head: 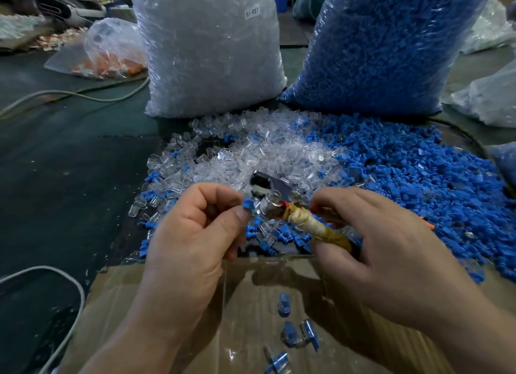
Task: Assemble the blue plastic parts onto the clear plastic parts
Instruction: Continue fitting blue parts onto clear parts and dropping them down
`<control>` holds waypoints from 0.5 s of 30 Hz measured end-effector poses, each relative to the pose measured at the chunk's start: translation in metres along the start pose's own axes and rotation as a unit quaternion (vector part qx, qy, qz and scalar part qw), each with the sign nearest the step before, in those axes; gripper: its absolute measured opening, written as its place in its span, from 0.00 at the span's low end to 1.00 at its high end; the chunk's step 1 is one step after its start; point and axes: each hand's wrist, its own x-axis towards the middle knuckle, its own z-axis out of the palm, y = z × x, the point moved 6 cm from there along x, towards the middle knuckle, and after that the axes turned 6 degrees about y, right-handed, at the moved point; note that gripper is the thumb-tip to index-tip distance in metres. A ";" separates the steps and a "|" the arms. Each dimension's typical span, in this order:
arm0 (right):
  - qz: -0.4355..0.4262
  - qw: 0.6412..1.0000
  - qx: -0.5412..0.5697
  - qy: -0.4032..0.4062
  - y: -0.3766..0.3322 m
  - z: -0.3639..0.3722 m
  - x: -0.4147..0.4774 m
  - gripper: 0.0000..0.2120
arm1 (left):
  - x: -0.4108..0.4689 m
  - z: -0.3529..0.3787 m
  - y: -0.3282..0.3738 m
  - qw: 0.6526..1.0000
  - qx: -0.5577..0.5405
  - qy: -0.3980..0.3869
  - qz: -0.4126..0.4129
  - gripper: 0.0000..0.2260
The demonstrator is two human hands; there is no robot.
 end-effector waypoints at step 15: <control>-0.031 0.998 -0.032 -0.054 -0.002 0.011 0.001 0.25 | -0.001 -0.001 0.003 0.998 0.036 -0.020 0.051 0.07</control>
